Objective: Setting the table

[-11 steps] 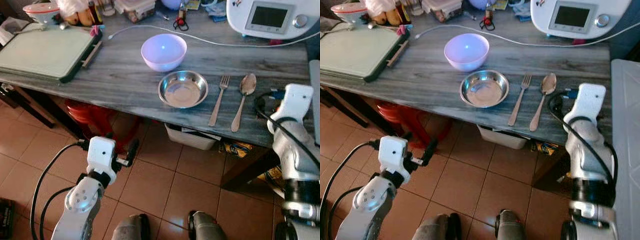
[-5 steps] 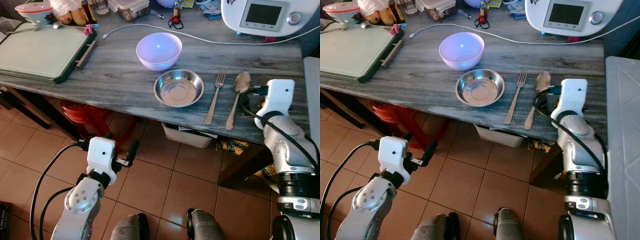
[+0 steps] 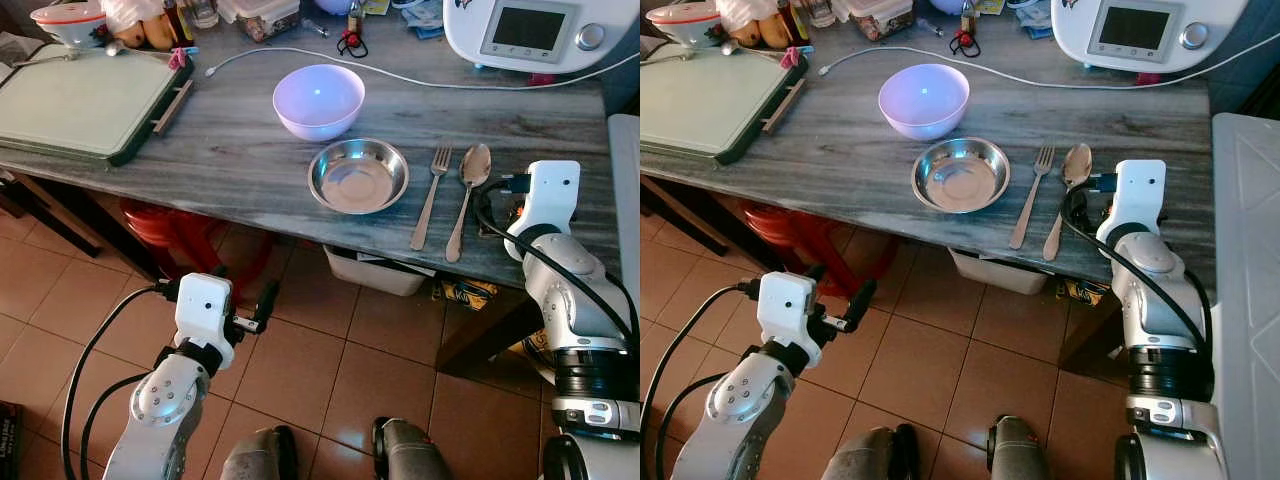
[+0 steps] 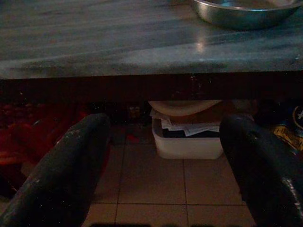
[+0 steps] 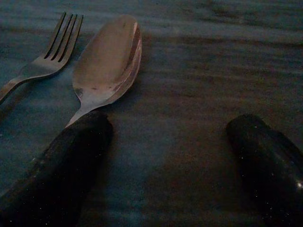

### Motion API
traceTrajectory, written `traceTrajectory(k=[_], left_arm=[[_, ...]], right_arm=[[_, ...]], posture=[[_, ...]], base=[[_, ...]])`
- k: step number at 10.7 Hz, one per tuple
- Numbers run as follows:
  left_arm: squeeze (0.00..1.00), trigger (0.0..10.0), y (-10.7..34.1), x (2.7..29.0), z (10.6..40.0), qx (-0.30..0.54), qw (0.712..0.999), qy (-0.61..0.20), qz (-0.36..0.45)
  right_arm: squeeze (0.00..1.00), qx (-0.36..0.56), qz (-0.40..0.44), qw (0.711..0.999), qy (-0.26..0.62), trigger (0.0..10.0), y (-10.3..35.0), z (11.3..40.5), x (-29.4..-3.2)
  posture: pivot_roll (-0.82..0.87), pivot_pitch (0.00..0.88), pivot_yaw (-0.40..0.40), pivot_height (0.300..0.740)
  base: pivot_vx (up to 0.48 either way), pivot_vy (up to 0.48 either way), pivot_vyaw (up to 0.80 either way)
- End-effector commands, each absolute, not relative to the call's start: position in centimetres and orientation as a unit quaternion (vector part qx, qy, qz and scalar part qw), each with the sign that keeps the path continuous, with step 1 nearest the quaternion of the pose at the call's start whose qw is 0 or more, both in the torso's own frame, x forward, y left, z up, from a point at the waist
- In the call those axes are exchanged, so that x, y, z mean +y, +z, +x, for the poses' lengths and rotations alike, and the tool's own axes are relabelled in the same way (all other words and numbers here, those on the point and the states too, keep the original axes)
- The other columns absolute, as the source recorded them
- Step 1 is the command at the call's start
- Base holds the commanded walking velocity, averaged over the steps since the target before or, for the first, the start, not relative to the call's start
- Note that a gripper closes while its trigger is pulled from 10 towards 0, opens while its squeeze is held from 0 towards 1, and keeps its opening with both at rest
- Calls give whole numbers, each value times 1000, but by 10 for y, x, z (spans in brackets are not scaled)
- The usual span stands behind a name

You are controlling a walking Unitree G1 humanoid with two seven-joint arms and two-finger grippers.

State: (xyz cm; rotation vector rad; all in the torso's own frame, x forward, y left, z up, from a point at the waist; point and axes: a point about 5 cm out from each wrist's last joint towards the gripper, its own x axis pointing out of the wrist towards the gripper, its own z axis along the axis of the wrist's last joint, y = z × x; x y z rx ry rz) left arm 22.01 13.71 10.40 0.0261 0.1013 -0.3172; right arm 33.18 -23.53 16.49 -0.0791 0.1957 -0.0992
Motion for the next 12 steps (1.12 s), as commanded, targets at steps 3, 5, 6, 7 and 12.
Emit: traceTrajectory(k=[3,5,6,7,12], left_arm=[[0,10000,106,140,221,42,987,-152,16],[0,10000,109,143,227,28,989,-144,15],[0,10000,111,143,229,22,990,-142,12],[0,10000,112,142,231,16,990,-138,8],[0,10000,99,154,242,24,997,-72,2]], right_arm=[[1000,58,-17,994,-90,10000,172,321,-240],[1000,-13,12,994,-106,10000,184,311,-239],[1000,-40,25,993,-106,10000,190,311,-238],[1000,-70,29,992,-97,10000,198,310,-233],[0,-83,10,996,-35,10000,164,280,-186]], posture=[[4,187,105,740],[-7,162,103,740],[-13,142,100,740],[-17,122,96,740],[-34,0,73,740]], base=[[0,0,0],[0,0,0],[0,0,0],[0,0,0],[0,0,0]])
